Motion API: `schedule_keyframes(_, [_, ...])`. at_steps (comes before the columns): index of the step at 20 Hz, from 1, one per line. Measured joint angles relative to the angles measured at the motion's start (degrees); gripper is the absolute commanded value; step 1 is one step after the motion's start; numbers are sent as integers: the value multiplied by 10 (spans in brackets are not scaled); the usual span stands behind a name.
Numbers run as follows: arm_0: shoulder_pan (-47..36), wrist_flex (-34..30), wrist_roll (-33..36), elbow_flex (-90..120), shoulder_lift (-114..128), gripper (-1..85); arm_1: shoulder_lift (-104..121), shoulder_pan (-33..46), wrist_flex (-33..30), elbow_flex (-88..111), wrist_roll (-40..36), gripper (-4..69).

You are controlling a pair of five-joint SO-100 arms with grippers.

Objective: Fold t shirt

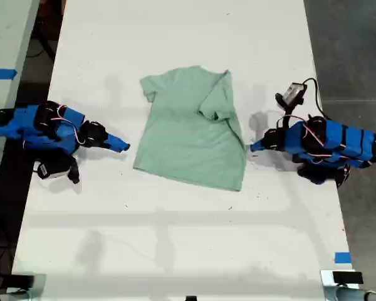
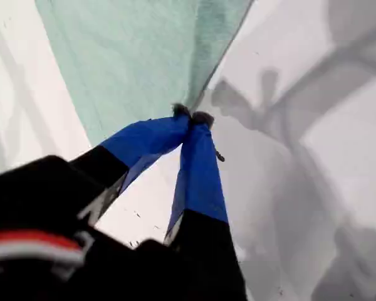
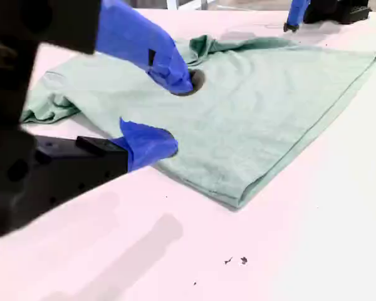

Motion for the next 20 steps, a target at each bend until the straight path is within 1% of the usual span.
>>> schedule_keyframes(1, [0,-3,1,2,0,0,0,-1,3,0,3,7])
schedule_keyframes(2, [-20,-33,25,9,0,0,0,-18,18,0,14,7])
schedule_keyframes(3, [-65,-84,62,10,0,0,1,-27,25,0,17,7])
schedule_keyframes(4, [-84,-111,79,10,0,0,2,-24,27,0,18,7])
schedule_keyframes(5, [-85,-120,85,10,0,0,2,-23,27,0,18,7])
schedule_keyframes(14, [-97,-132,88,9,0,0,2,-25,27,0,21,7])
schedule_keyframes(15, [-114,-114,88,-4,-1,0,2,-25,27,0,21,7])
schedule_keyframes(17, [-167,-47,98,-82,-39,0,2,-25,27,0,21,7])
schedule_keyframes(19, [-239,-1,163,-238,-198,6,2,-25,27,0,21,7])
schedule_keyframes(20, [-273,25,204,-338,-308,47,2,-25,27,0,22,7])
